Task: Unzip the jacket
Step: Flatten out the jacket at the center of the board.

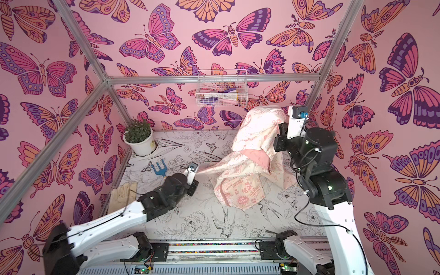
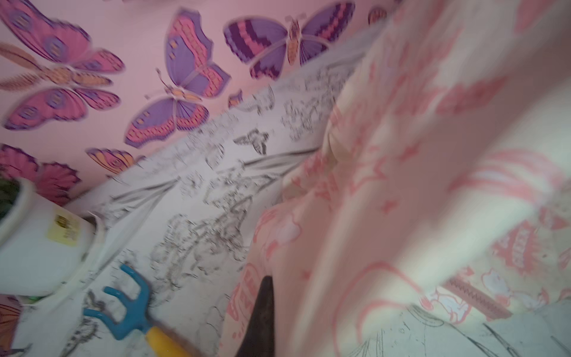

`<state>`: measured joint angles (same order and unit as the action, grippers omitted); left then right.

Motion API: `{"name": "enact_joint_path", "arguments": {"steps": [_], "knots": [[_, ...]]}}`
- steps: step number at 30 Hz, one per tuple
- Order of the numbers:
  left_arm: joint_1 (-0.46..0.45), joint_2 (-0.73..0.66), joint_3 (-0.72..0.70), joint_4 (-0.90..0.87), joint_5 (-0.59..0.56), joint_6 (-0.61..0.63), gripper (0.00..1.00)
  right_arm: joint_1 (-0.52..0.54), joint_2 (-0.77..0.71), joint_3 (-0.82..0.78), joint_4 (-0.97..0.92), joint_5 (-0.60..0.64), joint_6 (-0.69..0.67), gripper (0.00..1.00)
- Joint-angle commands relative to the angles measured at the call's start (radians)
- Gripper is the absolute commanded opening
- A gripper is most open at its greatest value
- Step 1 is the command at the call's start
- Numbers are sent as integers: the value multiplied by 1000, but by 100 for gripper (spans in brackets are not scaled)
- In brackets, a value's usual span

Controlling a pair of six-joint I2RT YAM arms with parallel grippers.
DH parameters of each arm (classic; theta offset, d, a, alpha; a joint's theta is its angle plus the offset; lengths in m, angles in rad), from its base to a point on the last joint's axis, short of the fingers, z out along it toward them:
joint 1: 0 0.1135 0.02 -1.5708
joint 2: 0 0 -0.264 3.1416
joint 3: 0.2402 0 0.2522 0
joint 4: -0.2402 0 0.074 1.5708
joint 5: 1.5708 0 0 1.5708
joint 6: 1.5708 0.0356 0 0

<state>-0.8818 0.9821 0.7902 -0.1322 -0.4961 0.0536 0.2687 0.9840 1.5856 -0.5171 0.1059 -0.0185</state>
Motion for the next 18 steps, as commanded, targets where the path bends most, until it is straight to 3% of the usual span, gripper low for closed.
{"name": "enact_joint_path", "arguments": {"steps": [1,6,9,14,18], "knots": [[5,-208,121,-285,-114,109,0,-8,-51,146,182,-20,-105,0],[-3,-345,406,-554,-76,184,0,-8,-54,297,254,11,-177,0],[-5,-315,586,-708,-37,220,0,-7,-33,408,259,16,-226,0],[-3,-247,761,-804,-31,272,0,-8,128,705,56,83,-362,0],[-4,-191,762,-831,-109,277,0,-6,178,584,73,142,-370,0]]}}
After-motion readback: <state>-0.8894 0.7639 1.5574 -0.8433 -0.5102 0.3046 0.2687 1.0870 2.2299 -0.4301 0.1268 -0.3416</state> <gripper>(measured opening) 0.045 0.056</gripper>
